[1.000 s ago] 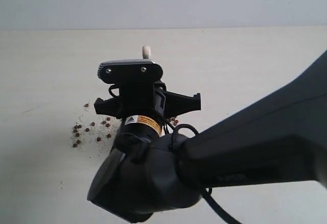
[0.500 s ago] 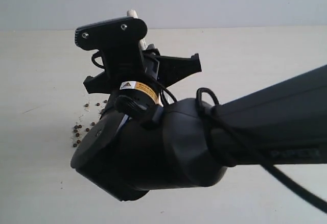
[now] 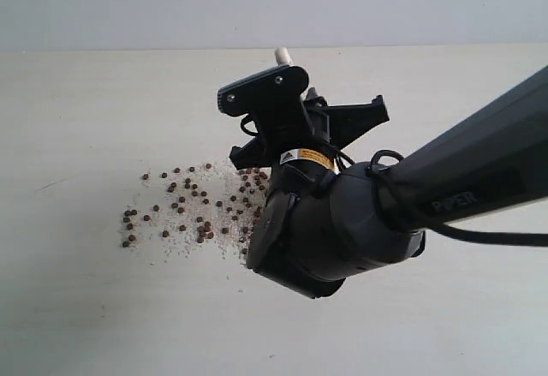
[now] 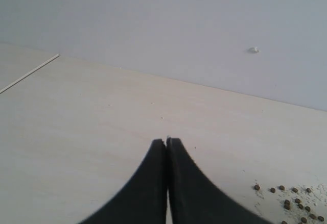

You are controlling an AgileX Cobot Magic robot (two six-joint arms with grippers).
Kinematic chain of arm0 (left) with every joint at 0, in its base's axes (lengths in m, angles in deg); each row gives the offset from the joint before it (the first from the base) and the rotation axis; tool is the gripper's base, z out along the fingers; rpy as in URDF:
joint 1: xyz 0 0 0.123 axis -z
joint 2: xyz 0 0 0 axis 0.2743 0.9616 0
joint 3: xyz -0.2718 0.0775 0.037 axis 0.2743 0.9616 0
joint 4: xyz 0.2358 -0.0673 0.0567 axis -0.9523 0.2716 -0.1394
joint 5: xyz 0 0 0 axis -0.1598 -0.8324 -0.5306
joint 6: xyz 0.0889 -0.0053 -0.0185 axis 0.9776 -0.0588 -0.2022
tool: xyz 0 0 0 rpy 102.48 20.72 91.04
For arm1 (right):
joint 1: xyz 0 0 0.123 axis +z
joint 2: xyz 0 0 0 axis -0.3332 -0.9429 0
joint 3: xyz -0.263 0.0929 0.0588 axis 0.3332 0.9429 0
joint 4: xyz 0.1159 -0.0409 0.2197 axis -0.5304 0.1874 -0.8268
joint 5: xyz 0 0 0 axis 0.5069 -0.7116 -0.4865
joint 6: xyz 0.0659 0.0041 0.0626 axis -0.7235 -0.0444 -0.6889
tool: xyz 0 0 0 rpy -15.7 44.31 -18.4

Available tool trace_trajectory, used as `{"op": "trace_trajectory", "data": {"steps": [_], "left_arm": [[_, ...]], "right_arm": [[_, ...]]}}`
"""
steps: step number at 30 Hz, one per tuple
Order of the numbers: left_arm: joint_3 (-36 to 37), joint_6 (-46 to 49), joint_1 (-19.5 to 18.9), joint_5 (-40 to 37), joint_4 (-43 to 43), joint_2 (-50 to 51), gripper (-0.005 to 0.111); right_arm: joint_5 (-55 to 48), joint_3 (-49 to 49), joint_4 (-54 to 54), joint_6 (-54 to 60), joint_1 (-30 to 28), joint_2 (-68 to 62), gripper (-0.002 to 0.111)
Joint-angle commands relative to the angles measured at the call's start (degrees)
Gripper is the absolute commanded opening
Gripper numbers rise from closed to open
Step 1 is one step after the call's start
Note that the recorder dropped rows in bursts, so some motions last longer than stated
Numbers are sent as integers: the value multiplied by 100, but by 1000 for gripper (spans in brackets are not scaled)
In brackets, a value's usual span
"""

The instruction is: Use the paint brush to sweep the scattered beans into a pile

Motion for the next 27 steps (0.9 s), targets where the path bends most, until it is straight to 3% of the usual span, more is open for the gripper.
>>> {"op": "trace_trajectory", "data": {"steps": [1, 7, 17, 27], "left_arm": [[12, 0, -6, 20, 47, -20, 0], [12, 0, -6, 20, 47, -20, 0], [12, 0, -6, 20, 47, -20, 0], [12, 0, -6, 20, 47, -20, 0]], "right_arm": [[-447, -163, 603, -381, -51, -95, 0], [-1094, -492, 510, -848, -51, -95, 0], [-1001, -626, 614, -1484, -21, -95, 0], [-732, -626, 205, -829, 133, 665, 0]]}}
